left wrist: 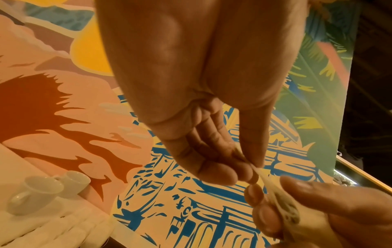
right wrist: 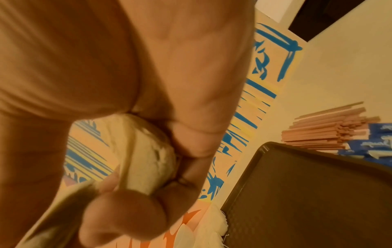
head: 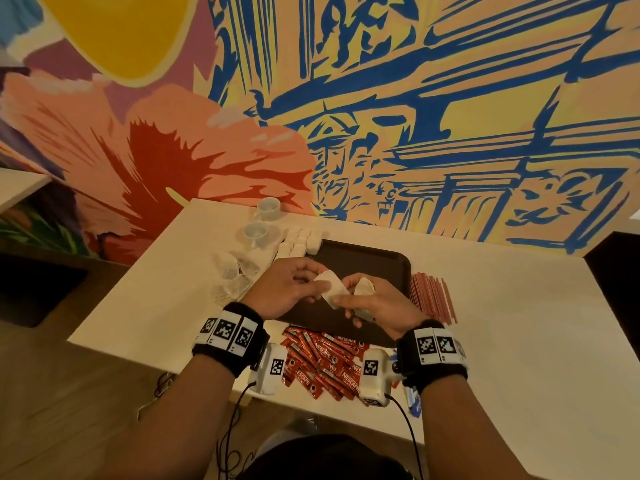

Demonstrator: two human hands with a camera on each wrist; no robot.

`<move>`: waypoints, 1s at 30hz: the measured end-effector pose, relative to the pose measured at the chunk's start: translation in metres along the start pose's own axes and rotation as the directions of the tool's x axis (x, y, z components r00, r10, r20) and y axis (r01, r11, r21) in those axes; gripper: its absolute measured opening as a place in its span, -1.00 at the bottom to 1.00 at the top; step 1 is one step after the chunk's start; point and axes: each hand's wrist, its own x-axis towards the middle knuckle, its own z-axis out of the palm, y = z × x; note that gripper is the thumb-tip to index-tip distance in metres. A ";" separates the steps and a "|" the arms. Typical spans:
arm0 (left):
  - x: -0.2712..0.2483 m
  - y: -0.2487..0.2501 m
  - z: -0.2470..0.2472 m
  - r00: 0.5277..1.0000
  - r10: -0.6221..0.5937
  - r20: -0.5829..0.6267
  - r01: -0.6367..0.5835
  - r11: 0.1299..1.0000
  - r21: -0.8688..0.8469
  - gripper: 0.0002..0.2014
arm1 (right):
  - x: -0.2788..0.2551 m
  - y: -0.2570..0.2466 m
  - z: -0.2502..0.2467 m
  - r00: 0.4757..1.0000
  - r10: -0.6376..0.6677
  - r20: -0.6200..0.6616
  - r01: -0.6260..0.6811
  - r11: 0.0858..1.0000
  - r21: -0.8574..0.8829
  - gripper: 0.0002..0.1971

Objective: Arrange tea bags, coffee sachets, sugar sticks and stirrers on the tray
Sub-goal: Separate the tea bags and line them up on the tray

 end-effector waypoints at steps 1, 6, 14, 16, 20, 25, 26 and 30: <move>0.001 0.001 -0.002 1.000 0.000 -0.001 0.000 1.000 0.009 -0.80 | 0.003 0.001 0.000 1.000 -0.008 -0.019 0.007 0.999 -0.041 -0.70; 0.010 -0.002 -0.014 1.000 0.007 0.000 -0.007 0.997 0.081 -0.84 | 0.016 0.008 -0.004 0.998 -0.045 -0.045 0.035 0.979 -0.203 -0.79; 0.039 -0.006 -0.032 0.998 0.004 0.059 -0.014 0.984 0.179 -0.87 | 0.035 0.001 -0.005 0.994 -0.070 -0.088 0.046 0.968 -0.248 -0.81; 0.048 -0.010 -0.036 0.998 0.013 0.064 -0.025 0.980 0.195 -0.89 | 0.043 -0.002 -0.004 0.992 -0.085 -0.091 0.057 0.961 -0.272 -0.81; 0.066 -0.016 -0.045 0.999 0.034 0.038 -0.043 0.962 0.270 -0.87 | 0.060 -0.006 -0.004 0.990 -0.091 -0.103 0.057 0.956 -0.289 -0.82; 0.091 -0.022 -0.057 0.995 0.080 0.061 -0.097 0.928 0.361 -0.89 | 0.085 -0.006 -0.005 0.982 -0.079 -0.172 0.020 0.948 -0.318 -0.84; 0.096 -0.023 -0.059 0.994 0.095 0.056 -0.109 0.920 0.377 -0.89 | 0.091 -0.006 -0.004 0.981 -0.070 -0.180 0.009 0.948 -0.318 -0.83; 0.124 -0.031 -0.071 0.990 0.137 0.037 -0.139 0.880 0.454 -0.90 | 0.112 -0.004 -0.001 0.984 -0.013 -0.179 -0.037 0.961 -0.274 -0.80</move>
